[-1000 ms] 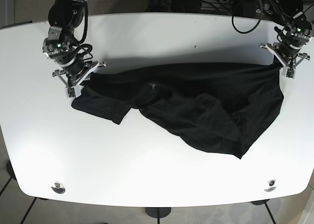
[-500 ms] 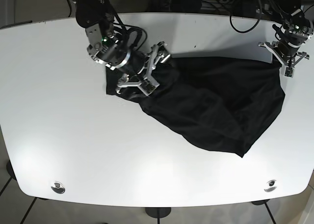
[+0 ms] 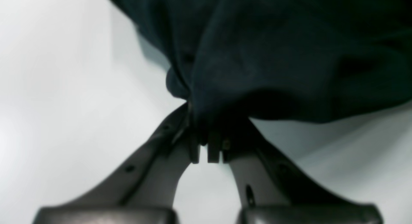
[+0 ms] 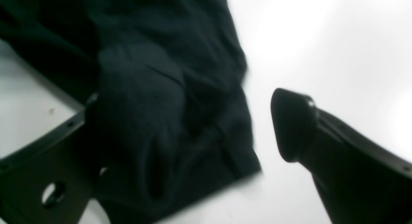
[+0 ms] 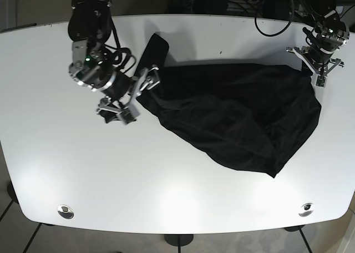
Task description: Fold the T-shirt properly
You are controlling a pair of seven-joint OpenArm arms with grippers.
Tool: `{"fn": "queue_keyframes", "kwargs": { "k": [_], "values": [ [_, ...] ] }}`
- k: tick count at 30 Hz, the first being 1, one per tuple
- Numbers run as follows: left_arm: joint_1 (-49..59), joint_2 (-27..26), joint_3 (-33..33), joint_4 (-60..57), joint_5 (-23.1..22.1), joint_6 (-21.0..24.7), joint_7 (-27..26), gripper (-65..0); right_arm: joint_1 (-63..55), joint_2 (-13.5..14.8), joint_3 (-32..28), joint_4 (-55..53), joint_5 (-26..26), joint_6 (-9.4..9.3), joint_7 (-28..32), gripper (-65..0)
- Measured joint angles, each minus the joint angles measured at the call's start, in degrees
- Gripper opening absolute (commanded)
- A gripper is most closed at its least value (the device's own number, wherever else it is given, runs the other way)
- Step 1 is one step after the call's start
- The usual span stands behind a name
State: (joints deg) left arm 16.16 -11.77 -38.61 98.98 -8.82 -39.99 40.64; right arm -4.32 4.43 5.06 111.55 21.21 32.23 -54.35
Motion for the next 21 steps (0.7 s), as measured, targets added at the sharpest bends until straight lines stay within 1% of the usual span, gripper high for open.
{"fn": "queue_keyframes", "kwargs": {
  "k": [1, 2, 4, 6, 8, 10, 11, 13, 14, 15, 16, 17, 19, 21],
  "values": [
    [0.0, 0.0, 0.1, 0.0, -0.3, -0.2, 0.0, -65.0, 0.0, 0.0, 4.2, 0.0, 3.5, -0.26, -1.1, -5.9],
    [0.0, -0.1, 0.1, 0.0, -0.1, -0.1, 0.0, -65.0, 0.0, 0.0, 9.4, 0.0, 8.9, -0.24, -4.4, -5.9],
    [0.0, -0.2, 0.1, 0.0, 0.1, -0.1, 0.0, -65.0, 0.0, 0.0, 13.5, -1.1, 16.6, -0.17, -8.7, -5.9],
    [-0.1, 0.0, 0.1, 0.0, 0.0, -0.1, 0.0, -65.0, -0.7, 0.0, 14.3, -2.2, 21.4, -0.04, -12.6, -5.9],
    [-0.1, -0.1, 0.1, 0.0, 0.1, -0.1, 0.0, -65.0, -2.3, 0.0, 12.1, -2.2, 24.9, -0.09, -13.0, -5.9],
    [-0.1, 0.0, 0.1, 0.0, 0.1, -0.1, 0.0, -65.0, -3.2, -0.7, 10.1, -2.4, 28.4, -0.02, -13.5, -5.9],
    [-0.2, 0.0, 0.1, 0.0, 0.0, -0.1, 0.0, -65.0, -3.2, -0.9, 10.4, -2.8, 31.4, 0.0, -13.6, -5.9],
    [-0.1, -0.2, 0.1, 0.0, 0.0, -0.1, 0.0, -65.0, -2.5, -1.0, 14.0, -5.7, 39.8, 0.22, -13.4, -5.9],
    [-0.1, -0.2, 0.1, 0.0, 0.0, -0.1, 0.0, -65.0, -1.9, -0.6, 16.0, -8.4, 43.2, 0.13, -13.3, -5.9],
    [-0.1, -0.2, 0.1, 0.0, 0.0, -0.1, 0.0, -65.0, -1.0, 0.2, 17.5, -11.7, 45.4, -0.5, -13.2, -5.9],
    [-0.1, -0.2, 0.1, 0.0, -0.1, -0.1, 0.0, -65.0, 0.0, 1.6, 18.2, -15.1, 46.2, -0.52, -13.4, -5.9],
    [-0.1, -0.2, 0.1, 0.0, -0.1, -0.1, 0.0, -65.0, 1.1, 4.0, 18.4, -18.4, 46.6, -0.7, -15.0, -5.9],
    [0.0, -0.3, 0.0, 0.0, 0.0, -0.1, 0.0, -65.0, 1.1, 5.0, 18.6, -17.4, 46.6, -0.66, -15.1, -5.9],
    [0.0, -0.3, 0.0, 0.0, 0.0, -0.1, 0.1, -65.0, 0.0, 4.9, 16.8, -13.4, 45.8, -0.66, -15.1, -5.9]
  ]
}}
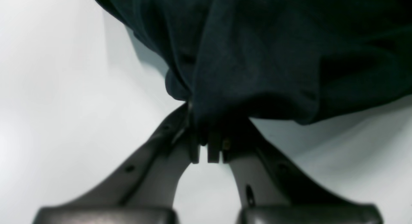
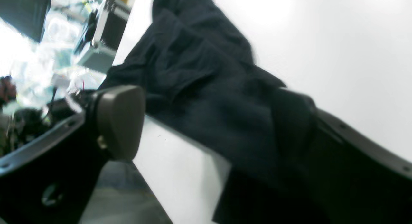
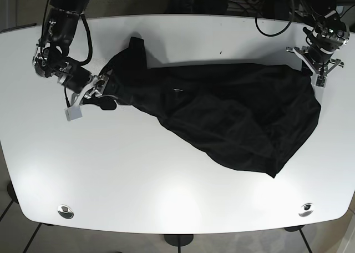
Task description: Fold the T-shirt properly
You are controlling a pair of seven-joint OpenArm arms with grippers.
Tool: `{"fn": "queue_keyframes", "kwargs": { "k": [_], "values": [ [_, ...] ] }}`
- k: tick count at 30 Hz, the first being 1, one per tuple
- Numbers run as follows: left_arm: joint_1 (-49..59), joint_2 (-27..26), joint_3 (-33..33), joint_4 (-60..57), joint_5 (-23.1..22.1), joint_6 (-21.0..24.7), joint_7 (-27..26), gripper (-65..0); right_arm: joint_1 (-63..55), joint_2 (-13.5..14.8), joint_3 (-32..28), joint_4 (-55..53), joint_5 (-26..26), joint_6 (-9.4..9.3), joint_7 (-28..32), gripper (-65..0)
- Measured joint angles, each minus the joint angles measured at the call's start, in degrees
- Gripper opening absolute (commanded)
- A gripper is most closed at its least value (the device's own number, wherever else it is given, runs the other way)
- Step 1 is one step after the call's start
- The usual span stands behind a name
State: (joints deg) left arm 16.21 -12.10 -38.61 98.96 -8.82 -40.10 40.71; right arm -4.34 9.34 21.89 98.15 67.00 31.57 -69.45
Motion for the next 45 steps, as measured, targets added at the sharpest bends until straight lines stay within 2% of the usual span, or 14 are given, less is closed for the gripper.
{"fn": "queue_keyframes", "kwargs": {
  "k": [3, 7, 9, 12, 16, 18, 22, 24, 28, 34, 38, 39, 43, 45],
  "values": [
    [0.0, 0.0, 0.0, 0.0, 0.0, 0.0, 0.0, -65.0, 0.6, -0.8, -5.2, 7.4, -11.6, 0.0, -0.3, -5.9],
    [0.0, 0.2, 0.1, 0.0, -0.1, 0.0, 0.0, -65.0, 5.7, -3.8, -16.9, 14.6, -34.9, 0.09, -0.1, -5.9],
    [0.0, 0.1, 0.2, 0.0, 0.0, 0.0, 0.0, -65.0, 7.4, -5.1, -25.3, 15.1, -43.8, 0.48, 0.9, -5.9],
    [0.0, 0.2, 0.2, 0.0, 0.1, 0.0, 0.0, -65.0, 8.2, -5.6, -42.4, 14.4, -57.7, 0.42, 7.7, -5.9],
    [0.0, 0.2, 0.2, 0.0, 0.1, 0.0, 0.0, -65.0, 7.8, -12.7, -48.7, 7.3, -72.8, 1.27, 12.7, -5.9],
    [0.0, 0.2, 0.2, 0.0, 0.1, 0.0, 0.0, -65.0, 8.2, -14.8, -49.1, 2.1, -74.1, 1.01, 16.8, -6.0],
    [0.0, 0.2, 0.2, 0.0, 0.1, 0.0, 0.0, -65.0, 8.7, -15.5, -48.9, -7.2, -75.0, -0.26, 24.8, -6.0],
    [0.0, 0.3, 0.2, 0.0, 0.1, 0.0, 0.0, -65.0, 9.6, -15.8, -48.9, -11.1, -74.5, -3.13, 27.3, -7.6],
    [0.0, 0.3, 0.2, 0.0, 0.1, 0.0, 0.0, -65.0, 9.8, -15.6, -47.8, -15.3, -74.3, -7.19, 33.9, -20.8],
    [0.0, 0.3, 0.2, 0.0, 0.1, 0.0, 0.0, -65.0, 12.0, -15.7, -39.5, -21.1, -74.3, -8.04, 39.5, -29.2],
    [0.0, 0.3, 0.1, 0.0, 0.1, 0.0, 0.0, -65.0, 11.8, -16.0, -36.6, -21.3, -74.3, -7.8, 39.9, -65.0],
    [0.0, 0.3, 0.1, 0.0, 0.1, 0.0, 0.0, -65.0, 11.6, -16.2, -35.4, -21.3, -74.3, -7.63, 40.2, -61.0],
    [0.0, 0.3, 0.0, 5.2, 0.1, 0.0, 0.3, -65.0, 9.9, -15.8, -28.1, -13.8, -66.4, -8.02, 38.5, -62.9],
    [0.0, 0.7, 0.0, 8.3, -0.3, 0.0, 0.1, -65.0, 9.5, -14.4, -24.2, -7.8, -62.5, -7.54, 33.7, -62.9]
  ]
}}
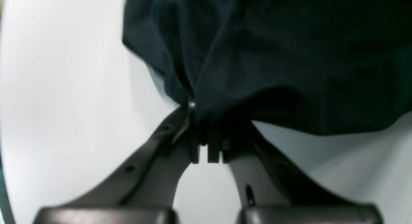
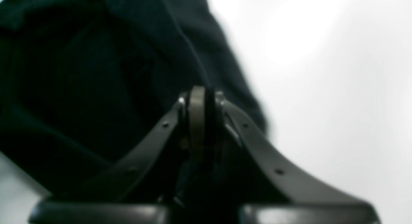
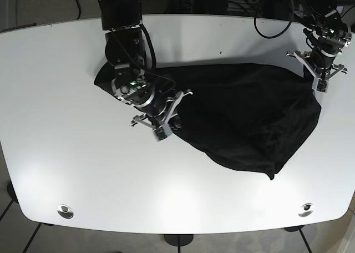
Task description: Fold the T-shirt properly
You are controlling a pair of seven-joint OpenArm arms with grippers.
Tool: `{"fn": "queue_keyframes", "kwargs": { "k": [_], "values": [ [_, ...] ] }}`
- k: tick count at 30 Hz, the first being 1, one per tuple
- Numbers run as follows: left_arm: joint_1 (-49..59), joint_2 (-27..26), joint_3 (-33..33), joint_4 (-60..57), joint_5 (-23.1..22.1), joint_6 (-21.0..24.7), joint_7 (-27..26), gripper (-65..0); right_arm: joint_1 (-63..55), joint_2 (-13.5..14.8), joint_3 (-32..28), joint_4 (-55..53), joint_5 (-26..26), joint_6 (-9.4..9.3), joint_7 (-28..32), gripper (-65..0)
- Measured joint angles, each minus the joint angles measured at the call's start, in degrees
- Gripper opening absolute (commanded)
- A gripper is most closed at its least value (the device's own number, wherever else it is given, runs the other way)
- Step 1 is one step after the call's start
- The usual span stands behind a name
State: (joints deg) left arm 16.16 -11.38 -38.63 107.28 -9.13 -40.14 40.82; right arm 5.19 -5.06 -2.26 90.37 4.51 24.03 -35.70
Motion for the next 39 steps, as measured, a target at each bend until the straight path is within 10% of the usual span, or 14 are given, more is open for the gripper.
{"fn": "queue_keyframes", "kwargs": {
  "k": [8, 29, 39],
  "values": [
    [0.3, 1.5, -2.2, 3.9, 0.2, -0.2, 5.0, -65.0, -1.5, 8.2, 18.6, 16.6, 21.5, -0.5, -17.6, -62.9],
    [0.0, 3.0, -3.1, 6.5, 0.1, -0.4, 8.0, -65.0, -0.5, 10.6, 22.5, 15.3, 22.1, -0.09, -18.7, -62.9],
    [-31.3, -2.0, 7.6, 1.7, 5.6, -0.4, 12.3, -65.0, 24.1, 10.8, 20.3, 7.5, 21.3, -0.68, -22.2, -62.9]
  ]
}}
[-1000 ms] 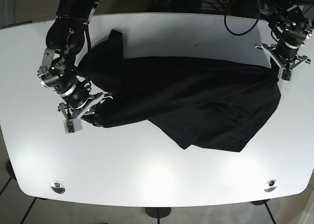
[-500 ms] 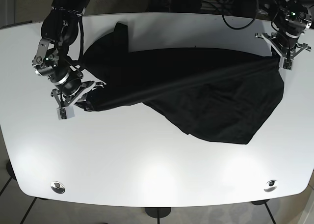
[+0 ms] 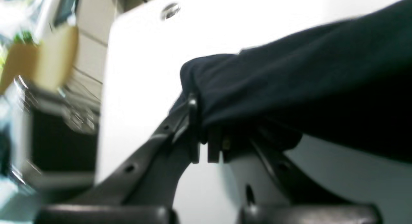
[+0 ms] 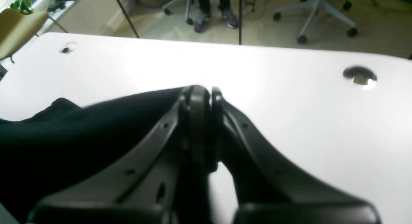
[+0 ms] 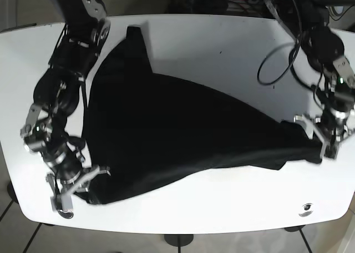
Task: Fold the T-shirt properly
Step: 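Lift the black garment with both grippers and swing it out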
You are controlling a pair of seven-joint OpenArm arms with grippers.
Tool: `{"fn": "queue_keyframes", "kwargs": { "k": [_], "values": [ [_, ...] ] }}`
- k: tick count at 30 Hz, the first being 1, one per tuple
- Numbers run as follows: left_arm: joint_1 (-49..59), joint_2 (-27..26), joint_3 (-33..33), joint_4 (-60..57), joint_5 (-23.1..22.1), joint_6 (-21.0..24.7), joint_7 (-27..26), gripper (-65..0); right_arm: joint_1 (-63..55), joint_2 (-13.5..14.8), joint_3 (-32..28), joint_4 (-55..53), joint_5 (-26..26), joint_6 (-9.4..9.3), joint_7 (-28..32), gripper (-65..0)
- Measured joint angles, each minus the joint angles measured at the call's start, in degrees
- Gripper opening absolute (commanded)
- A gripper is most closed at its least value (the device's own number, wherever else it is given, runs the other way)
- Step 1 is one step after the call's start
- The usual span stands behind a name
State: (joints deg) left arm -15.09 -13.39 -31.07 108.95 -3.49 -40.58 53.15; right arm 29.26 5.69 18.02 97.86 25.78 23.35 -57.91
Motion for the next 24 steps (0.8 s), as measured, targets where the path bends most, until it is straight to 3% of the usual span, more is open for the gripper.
{"fn": "queue_keyframes", "kwargs": {
  "k": [4, 8, 11, 14, 19, 24],
  "values": [
    [-13.2, -2.7, 4.3, -6.8, 4.5, 0.0, 1.2, -65.0, 12.2, 0.9, -0.9, -8.5, 0.2, 0.39, 0.0, -62.9],
    [-24.8, -6.7, 8.4, -12.4, 3.7, 0.0, 0.4, -65.0, 25.0, 2.9, -4.7, -14.1, 0.7, -0.26, 0.0, -62.9],
    [-33.6, -8.9, 10.5, -15.8, 4.1, 0.0, 4.6, -65.0, 34.5, 4.1, -6.5, -18.0, 1.0, -1.36, 0.2, -62.9],
    [-36.0, -9.6, 10.4, -15.5, 3.7, 0.1, 4.8, -65.0, 37.6, 5.3, -6.8, -17.9, 1.7, -1.31, 0.4, -62.9],
    [-31.6, -9.2, 10.2, -14.0, 3.6, 0.0, 5.6, -65.0, 29.5, 5.9, -5.1, -11.9, 1.7, -1.31, -1.0, -62.9],
    [-13.3, -8.7, 10.3, -5.2, 2.7, 0.0, 6.4, -65.0, 7.2, 6.7, 0.2, -1.5, 1.9, -0.87, -2.2, -62.9]
  ]
}}
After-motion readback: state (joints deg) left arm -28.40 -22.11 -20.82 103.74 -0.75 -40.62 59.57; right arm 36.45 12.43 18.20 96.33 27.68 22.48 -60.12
